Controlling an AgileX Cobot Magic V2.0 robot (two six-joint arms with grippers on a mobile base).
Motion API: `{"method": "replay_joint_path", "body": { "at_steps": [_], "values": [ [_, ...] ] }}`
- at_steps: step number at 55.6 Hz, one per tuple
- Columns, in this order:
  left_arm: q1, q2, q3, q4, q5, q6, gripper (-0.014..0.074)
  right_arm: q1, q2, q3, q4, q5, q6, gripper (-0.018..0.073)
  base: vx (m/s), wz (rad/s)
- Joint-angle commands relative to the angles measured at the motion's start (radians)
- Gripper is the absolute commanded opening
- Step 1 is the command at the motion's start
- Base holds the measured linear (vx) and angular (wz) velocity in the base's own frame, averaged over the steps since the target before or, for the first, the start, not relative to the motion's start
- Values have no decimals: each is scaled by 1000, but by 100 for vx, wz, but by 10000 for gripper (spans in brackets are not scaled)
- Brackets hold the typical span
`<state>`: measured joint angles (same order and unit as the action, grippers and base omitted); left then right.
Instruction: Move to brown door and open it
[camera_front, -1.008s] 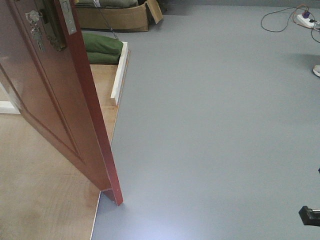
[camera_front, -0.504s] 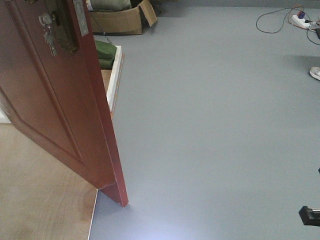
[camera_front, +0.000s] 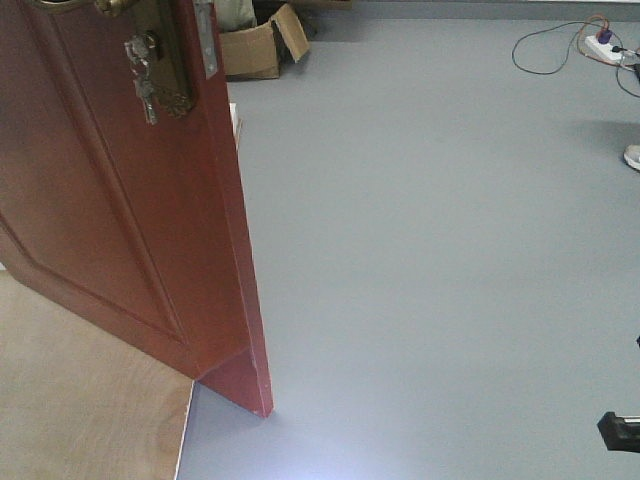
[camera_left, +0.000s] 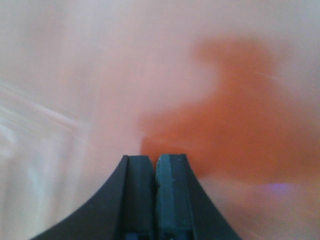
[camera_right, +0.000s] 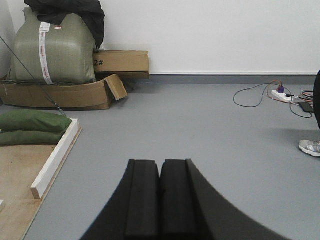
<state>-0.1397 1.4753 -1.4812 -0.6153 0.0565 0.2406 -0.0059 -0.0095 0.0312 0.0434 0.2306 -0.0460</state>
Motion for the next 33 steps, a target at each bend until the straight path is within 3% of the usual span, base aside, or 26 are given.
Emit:
{"method": "replay_joint_path", "body": {
  "at_steps": [1,33],
  "values": [
    [-7,-33,-32,-6,-62,-10,-6,1,-13,5,-3,-78,-5,0,19,0],
    [-7,-33,-32,-6,-62,-10,-6,1,-13,5,-3,-78,-5,0,19,-2]
  ]
}}
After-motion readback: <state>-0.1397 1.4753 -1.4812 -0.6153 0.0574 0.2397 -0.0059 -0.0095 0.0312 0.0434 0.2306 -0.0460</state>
